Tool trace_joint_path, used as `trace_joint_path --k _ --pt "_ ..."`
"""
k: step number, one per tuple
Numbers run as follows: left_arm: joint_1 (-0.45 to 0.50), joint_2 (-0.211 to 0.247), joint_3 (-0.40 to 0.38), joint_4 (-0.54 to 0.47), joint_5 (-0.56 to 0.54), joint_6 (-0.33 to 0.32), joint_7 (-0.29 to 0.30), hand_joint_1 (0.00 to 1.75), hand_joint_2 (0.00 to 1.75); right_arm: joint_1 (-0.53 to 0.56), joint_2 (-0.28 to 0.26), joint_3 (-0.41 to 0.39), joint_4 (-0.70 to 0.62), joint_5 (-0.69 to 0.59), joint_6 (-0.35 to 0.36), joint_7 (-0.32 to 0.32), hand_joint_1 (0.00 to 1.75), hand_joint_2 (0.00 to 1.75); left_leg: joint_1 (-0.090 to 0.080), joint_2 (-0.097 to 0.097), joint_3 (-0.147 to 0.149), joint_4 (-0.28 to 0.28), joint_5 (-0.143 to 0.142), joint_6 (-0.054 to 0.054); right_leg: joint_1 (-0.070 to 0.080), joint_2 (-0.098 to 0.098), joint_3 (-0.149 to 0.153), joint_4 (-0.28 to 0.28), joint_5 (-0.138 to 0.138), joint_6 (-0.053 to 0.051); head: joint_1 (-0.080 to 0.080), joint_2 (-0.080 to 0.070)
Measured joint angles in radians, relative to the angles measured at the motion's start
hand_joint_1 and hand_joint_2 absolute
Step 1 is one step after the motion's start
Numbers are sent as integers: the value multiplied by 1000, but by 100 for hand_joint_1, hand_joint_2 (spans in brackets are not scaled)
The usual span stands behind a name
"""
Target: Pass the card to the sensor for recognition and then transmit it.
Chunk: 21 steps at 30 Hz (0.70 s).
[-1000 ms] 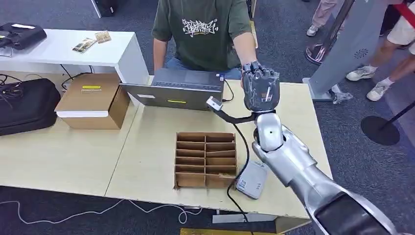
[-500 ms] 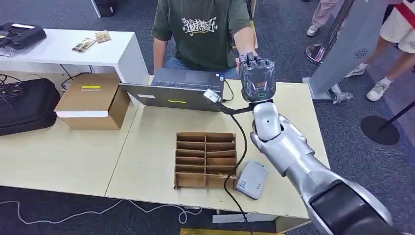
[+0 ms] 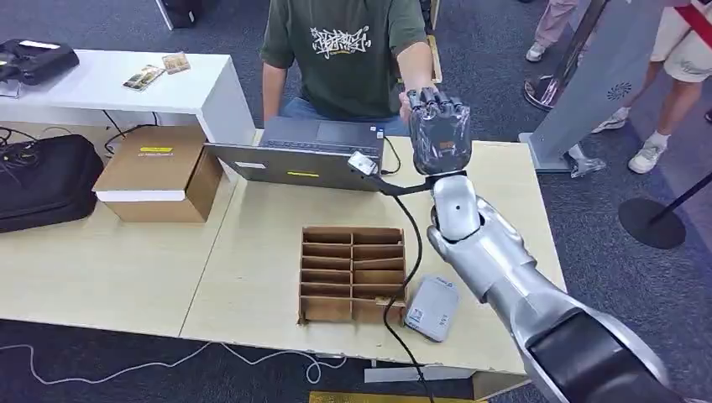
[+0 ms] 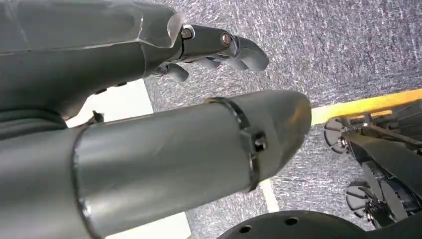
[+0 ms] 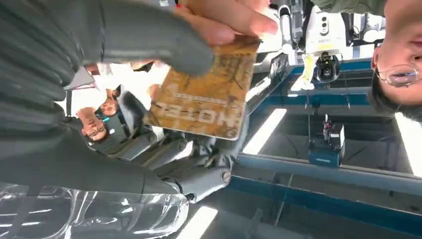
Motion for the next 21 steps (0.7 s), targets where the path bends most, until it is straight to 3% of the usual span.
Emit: trace_joint_path --k 21 --pt "1 0 0 0 26 -1 1 0 0 12 30 -86 49 0 0 -52 0 175 0 0 0 0 0 0 0 0 0 0 0 0 0 0"
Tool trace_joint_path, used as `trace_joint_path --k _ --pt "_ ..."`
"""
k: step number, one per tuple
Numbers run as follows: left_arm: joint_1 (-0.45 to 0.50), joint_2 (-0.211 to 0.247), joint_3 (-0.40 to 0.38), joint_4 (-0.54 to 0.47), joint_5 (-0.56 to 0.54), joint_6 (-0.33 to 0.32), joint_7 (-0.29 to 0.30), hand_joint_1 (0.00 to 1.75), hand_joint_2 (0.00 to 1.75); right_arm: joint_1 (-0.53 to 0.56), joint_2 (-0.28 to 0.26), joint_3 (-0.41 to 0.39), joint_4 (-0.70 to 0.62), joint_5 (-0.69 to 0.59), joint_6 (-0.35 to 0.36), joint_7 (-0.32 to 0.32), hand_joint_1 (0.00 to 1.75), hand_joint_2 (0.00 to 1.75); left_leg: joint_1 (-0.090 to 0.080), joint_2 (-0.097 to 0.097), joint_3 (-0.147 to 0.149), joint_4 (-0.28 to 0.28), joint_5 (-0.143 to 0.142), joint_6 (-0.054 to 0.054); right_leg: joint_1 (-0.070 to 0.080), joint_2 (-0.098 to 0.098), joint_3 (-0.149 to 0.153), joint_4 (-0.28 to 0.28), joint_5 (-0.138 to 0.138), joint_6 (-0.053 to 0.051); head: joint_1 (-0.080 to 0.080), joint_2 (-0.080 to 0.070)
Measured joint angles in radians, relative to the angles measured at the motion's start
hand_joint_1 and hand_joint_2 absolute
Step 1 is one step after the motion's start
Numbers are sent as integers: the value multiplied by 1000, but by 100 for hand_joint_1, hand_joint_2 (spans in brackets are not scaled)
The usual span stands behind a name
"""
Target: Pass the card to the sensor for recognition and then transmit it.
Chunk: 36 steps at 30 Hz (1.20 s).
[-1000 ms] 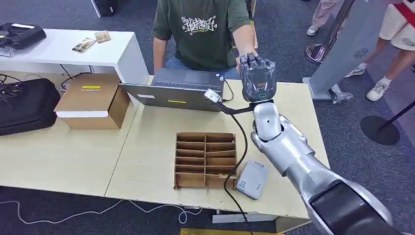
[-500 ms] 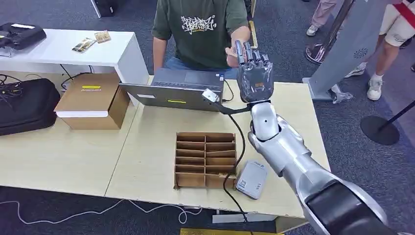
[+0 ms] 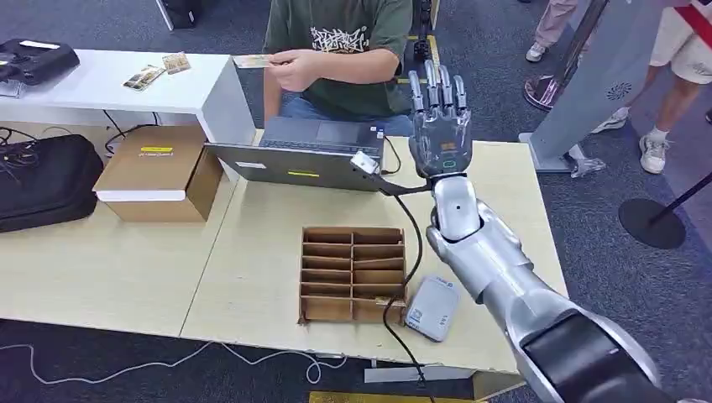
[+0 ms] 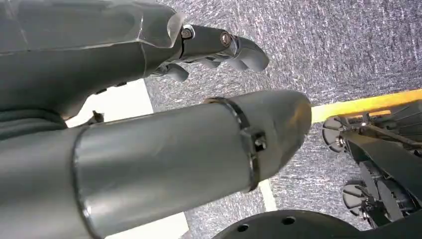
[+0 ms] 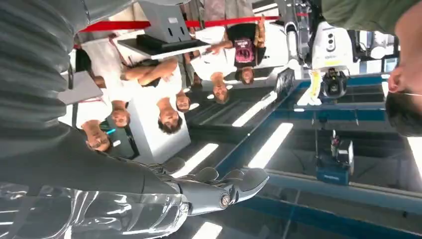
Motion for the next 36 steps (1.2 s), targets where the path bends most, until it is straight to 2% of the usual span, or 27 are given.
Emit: trace_joint_path --k 9,16,20,25,28,31,36 --pt "2 0 0 0 21 -1 0 0 0 81 -12 -76 -32 0 0 -9 0 175 0 0 0 0 0 0 0 0 0 0 0 0 0 0" --pt "11 0 2 0 53 -1 0 0 0 234 -72 -119 -192 0 1 11 0 175 0 -1 0 0 -1 0 0 -1 0 -1 0 0 0 0" --pt "17 -2 2 0 72 -1 -3 0 0 360 -128 -131 -369 0 27 71 0 175 0 -1 0 0 -1 1 0 -1 0 -1 -1 1 0 0" --pt "27 -5 3 0 89 0 -14 0 0 491 -218 -104 -605 1 139 225 0 175 0 -1 -1 0 -2 1 0 -1 0 -1 -1 1 0 0" --pt "27 -7 3 0 98 0 -20 0 0 544 -267 -71 -709 1 181 280 0 175 0 0 -1 0 -3 1 0 -1 0 -1 -1 1 0 0" --pt "30 -10 4 0 106 0 -23 0 0 590 -303 -49 -788 1 205 306 0 175 0 -1 -1 0 -3 1 0 -1 0 -1 -1 1 0 0" --pt "36 -15 11 1 121 -2 -33 0 0 699 -364 -44 -945 -9 261 312 0 175 0 -3 -2 0 -3 1 0 -2 -1 -1 -2 1 1 0"
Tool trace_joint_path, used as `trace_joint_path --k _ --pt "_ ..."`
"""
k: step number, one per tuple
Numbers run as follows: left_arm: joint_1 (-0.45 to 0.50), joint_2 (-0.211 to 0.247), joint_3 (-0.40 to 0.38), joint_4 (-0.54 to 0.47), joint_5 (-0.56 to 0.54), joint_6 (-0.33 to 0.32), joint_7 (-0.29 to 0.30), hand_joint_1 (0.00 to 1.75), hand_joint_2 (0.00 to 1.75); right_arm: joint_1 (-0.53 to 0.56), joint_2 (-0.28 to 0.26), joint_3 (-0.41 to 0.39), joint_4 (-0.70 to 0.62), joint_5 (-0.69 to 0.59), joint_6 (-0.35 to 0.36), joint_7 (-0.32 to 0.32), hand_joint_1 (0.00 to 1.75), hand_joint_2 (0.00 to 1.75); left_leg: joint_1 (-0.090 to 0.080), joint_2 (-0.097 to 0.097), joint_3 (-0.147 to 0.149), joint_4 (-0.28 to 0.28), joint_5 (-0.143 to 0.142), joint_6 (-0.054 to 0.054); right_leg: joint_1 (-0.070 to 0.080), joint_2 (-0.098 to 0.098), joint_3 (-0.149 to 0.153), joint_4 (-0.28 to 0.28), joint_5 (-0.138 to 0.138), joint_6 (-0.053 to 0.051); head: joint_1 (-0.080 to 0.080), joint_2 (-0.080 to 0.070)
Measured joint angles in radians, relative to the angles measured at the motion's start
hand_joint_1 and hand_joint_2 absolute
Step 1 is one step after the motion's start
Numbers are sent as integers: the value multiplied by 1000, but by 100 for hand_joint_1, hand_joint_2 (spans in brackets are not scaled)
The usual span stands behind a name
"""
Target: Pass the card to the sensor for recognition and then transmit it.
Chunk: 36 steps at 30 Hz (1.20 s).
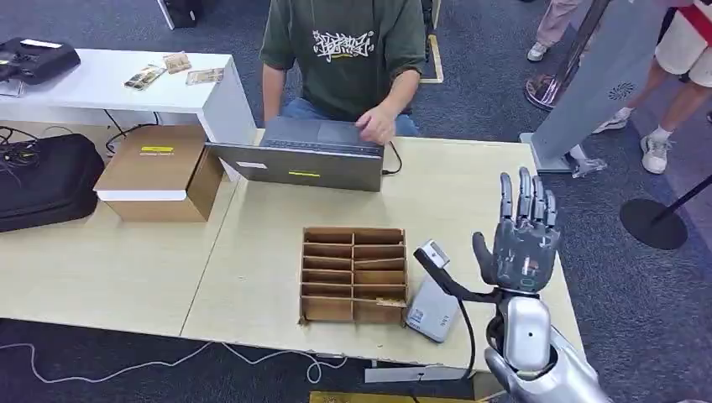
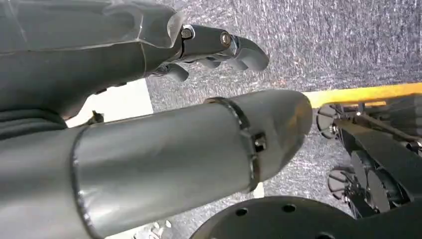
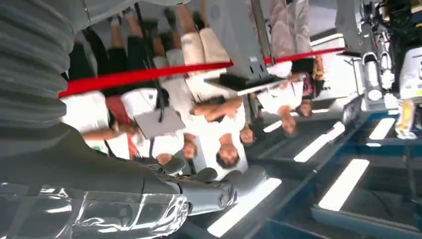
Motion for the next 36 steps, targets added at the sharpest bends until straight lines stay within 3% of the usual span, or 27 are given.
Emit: trace_joint_path --k 9,21,28,33,36 --pt "3 -2 1 0 2 2 -2 0 0 58 -27 0 -95 10 14 0 0 175 0 3 1 0 -1 1 0 2 0 0 0 0 -1 0" --pt "6 -16 17 10 26 -1 -10 0 0 106 -21 3 -133 10 33 0 0 175 0 2 1 0 -1 1 0 1 0 0 0 0 -1 0" --pt "11 -37 18 28 41 -8 -23 0 0 208 23 6 -227 10 183 0 0 175 0 2 1 0 -1 1 0 1 0 0 -1 0 -1 0" --pt "11 -41 18 33 58 -16 -22 0 0 261 23 11 -306 10 375 0 0 175 0 2 1 0 -1 1 0 1 0 0 -1 0 -1 0" --pt "12 -45 19 34 71 -16 -22 0 0 281 24 37 -334 10 427 0 0 175 0 2 1 0 -1 1 0 1 0 0 -1 0 -1 0"
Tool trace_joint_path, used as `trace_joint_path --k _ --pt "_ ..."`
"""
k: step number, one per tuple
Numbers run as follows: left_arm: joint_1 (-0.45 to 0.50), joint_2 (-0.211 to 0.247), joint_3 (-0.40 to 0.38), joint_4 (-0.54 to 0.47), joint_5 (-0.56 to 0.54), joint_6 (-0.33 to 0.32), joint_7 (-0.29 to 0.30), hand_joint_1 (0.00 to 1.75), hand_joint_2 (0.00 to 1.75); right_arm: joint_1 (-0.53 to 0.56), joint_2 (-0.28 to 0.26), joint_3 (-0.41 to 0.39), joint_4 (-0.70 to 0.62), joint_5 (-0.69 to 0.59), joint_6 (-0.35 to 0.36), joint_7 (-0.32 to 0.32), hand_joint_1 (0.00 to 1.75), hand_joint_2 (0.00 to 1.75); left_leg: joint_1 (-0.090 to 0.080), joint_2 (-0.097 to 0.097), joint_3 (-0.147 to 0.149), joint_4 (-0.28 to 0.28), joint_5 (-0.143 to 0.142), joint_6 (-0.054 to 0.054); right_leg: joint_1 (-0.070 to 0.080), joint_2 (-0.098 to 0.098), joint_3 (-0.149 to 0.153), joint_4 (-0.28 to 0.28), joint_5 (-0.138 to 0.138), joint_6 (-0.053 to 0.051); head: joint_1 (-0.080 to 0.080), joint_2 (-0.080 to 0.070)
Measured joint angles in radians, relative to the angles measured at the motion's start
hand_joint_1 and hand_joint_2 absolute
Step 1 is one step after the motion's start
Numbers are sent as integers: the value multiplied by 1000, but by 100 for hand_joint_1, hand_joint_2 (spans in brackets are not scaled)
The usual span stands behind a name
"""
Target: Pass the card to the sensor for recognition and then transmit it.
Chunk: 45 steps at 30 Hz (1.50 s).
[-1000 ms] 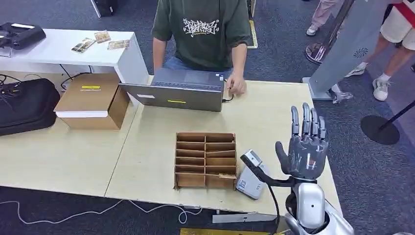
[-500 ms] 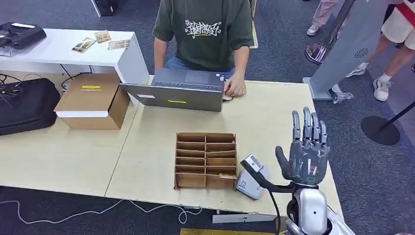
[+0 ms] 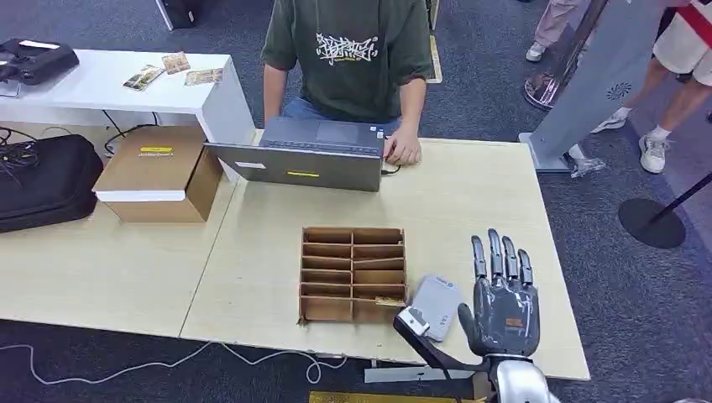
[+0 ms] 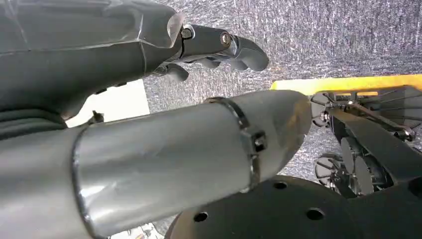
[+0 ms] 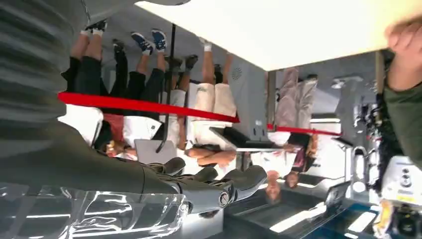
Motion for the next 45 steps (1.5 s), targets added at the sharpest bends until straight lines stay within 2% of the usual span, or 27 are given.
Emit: trace_joint_path --k 6,11,18,25,34,40,45 --pt "0 -4 0 2 5 3 0 0 0 20 13 47 -18 0 3 -1 0 175 0 0 0 0 0 0 0 0 0 0 0 0 0 0" --pt "0 -5 0 2 8 11 0 0 0 47 36 53 -26 0 23 -54 0 175 0 0 0 0 0 0 0 0 0 0 0 0 0 0" --pt "-1 -5 0 2 15 15 1 0 0 99 115 12 -34 -2 75 -212 0 175 0 0 0 0 0 0 0 0 0 0 0 0 0 0" --pt "-3 -5 0 2 16 16 3 0 0 121 177 -29 -28 -30 100 -301 0 175 0 0 0 0 0 0 0 0 0 0 0 0 0 0" --pt "-5 -5 0 2 29 18 3 0 0 65 259 -53 75 -16 32 -396 0 175 0 1 1 0 0 0 0 1 0 0 0 0 0 0" --pt "-6 -5 -1 2 22 17 3 0 0 21 321 -75 159 -10 -46 -457 0 175 1 1 1 0 0 0 0 1 0 0 0 0 0 0" --pt "-8 -5 -2 2 27 12 4 0 0 -7 364 -94 216 -1 -64 -485 0 175 0 1 1 0 0 0 0 0 0 0 0 0 0 0"
